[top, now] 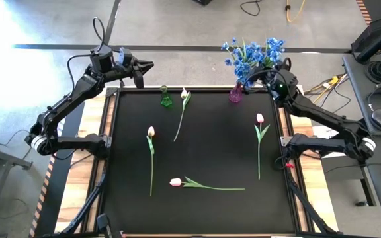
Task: Sort flowers into vase by color
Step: Put the blue flowers into the violet vase
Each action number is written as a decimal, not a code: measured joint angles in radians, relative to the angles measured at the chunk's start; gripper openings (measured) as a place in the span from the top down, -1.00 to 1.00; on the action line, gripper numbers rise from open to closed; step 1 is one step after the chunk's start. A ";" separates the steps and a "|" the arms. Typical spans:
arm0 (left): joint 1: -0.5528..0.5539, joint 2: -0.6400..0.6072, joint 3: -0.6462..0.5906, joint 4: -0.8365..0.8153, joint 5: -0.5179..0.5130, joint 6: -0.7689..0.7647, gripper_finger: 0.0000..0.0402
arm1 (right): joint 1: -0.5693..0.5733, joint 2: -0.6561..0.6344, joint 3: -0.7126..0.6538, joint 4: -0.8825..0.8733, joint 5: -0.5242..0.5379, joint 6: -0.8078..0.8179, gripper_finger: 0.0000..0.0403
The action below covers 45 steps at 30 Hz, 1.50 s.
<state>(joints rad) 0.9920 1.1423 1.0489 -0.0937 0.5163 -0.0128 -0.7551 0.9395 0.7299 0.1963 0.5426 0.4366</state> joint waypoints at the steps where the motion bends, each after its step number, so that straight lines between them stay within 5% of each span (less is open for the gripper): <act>1: 0.000 0.000 0.000 0.000 0.000 0.000 0.82 | 0.000 0.004 -0.002 0.001 0.000 0.006 0.94; 21: -0.035 0.037 0.001 -0.004 0.079 -0.042 0.82 | 0.002 0.049 -0.006 0.007 -0.043 0.014 0.94; 27: -0.133 0.183 0.001 0.083 0.132 -0.063 0.91 | 0.002 0.049 -0.005 0.004 -0.054 -0.001 0.94; 36: -0.234 0.457 0.019 0.473 0.128 -0.211 1.00 | 0.002 0.049 0.000 0.003 -0.081 -0.020 0.94; 45: -0.277 0.795 0.354 0.416 0.158 -0.148 1.00 | 0.002 0.049 0.001 0.003 -0.107 -0.027 0.94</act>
<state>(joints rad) 0.7151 1.9372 1.4024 0.3225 0.6740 -0.1608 -0.7532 0.9890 0.7311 0.1997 0.4351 0.4091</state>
